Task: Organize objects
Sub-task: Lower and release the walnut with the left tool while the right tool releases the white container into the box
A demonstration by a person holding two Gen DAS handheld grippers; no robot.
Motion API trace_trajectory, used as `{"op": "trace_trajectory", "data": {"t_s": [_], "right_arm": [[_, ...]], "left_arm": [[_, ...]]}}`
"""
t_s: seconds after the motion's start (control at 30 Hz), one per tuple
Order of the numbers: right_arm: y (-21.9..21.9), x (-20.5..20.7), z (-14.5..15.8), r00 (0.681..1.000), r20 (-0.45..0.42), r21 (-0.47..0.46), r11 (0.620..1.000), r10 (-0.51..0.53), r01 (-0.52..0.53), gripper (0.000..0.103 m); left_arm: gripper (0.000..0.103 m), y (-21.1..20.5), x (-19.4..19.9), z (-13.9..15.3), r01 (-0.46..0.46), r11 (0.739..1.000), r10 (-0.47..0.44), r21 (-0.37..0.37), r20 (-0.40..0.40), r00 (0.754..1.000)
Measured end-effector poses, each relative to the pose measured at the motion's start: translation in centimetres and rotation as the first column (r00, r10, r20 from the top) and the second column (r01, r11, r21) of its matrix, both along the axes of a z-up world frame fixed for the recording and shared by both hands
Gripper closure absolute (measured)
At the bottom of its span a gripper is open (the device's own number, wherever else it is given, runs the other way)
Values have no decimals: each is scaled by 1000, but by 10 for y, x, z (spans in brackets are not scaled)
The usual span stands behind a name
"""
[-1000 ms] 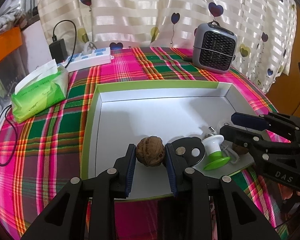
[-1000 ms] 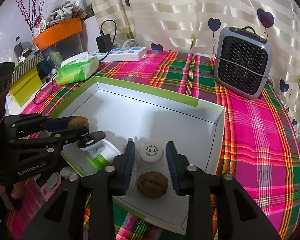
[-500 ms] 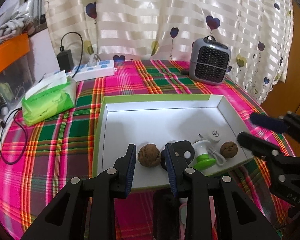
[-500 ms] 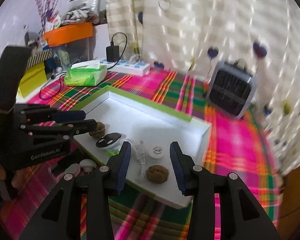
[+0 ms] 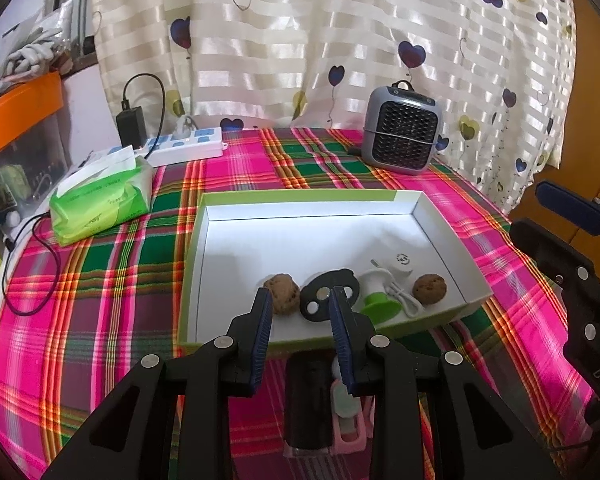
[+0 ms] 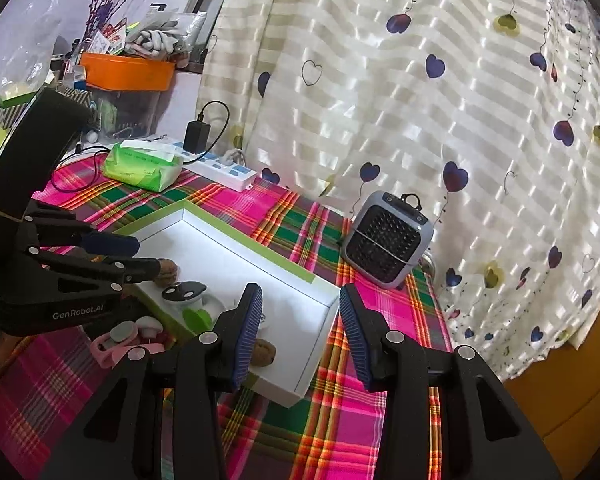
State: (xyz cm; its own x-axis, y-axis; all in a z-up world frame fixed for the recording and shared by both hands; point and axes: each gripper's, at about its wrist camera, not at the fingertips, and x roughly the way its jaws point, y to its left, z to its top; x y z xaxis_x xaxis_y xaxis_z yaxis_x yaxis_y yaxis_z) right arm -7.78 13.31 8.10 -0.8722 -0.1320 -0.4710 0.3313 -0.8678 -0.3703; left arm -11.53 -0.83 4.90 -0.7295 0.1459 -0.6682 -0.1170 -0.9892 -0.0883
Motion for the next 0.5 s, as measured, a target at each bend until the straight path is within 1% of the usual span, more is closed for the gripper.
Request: {"op": "trace_trajectory", "data": {"t_s": [0.3, 0.4, 0.5], "right_arm": [[-1, 13, 3, 1000, 9, -9, 1000, 8, -8, 61], [-3, 18, 3, 1000, 13, -1, 1000, 7, -7, 61], [-8, 26, 6, 1000, -2, 21, 1000, -3, 3, 61]], "left_arm": [[75, 3, 14, 2, 7, 1000, -7, 12, -6, 1000], [75, 4, 21, 3, 11, 1000, -11, 17, -10, 1000], [75, 5, 27, 3, 13, 1000, -13, 22, -13, 1000]]}}
